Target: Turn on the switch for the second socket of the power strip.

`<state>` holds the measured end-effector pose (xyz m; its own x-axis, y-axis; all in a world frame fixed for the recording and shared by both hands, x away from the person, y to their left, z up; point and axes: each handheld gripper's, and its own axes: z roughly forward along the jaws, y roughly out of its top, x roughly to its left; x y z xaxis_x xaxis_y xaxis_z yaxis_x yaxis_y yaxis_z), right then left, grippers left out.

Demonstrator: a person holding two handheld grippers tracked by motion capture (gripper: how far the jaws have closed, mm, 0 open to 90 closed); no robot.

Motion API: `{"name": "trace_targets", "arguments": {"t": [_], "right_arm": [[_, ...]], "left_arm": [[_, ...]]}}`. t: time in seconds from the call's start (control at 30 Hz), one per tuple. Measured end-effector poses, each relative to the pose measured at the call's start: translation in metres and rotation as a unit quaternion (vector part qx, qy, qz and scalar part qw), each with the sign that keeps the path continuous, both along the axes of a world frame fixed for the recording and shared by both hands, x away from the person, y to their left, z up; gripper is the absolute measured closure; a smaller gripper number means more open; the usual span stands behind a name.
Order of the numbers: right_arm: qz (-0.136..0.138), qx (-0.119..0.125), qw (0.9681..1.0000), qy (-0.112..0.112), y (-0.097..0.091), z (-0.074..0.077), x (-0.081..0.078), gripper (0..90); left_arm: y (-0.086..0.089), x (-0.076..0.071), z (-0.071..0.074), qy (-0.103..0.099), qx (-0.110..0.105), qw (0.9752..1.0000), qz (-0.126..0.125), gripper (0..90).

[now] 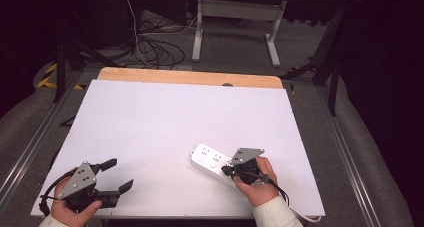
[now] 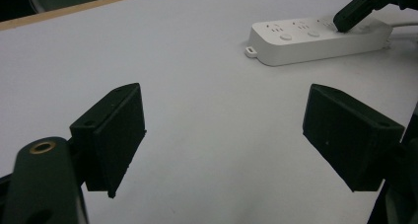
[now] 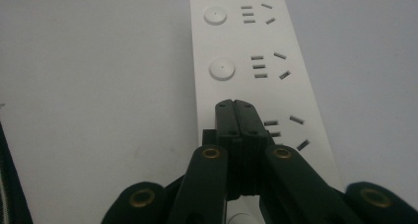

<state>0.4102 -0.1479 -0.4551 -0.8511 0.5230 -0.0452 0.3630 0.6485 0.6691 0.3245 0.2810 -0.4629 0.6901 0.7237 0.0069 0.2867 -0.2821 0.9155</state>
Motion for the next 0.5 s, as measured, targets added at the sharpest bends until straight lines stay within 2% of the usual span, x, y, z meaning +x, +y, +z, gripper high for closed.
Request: {"name": "trace_targets", "arguments": {"t": [0.2,0.5], "right_arm": [[0.001,-0.004,1.0000,-0.005,0.0005,-0.0004,-0.0008,90.0],[-0.003,0.003,1.0000,0.001,-0.0008,-0.0016,0.0000,90.0]], "left_arm": [[0.0001,-0.0003,0.0002,-0.001,0.000,1.0000,0.001,16.9],[0.0003,-0.0005,0.0004,-0.001,-0.001,1.0000,0.002,16.9]]}}
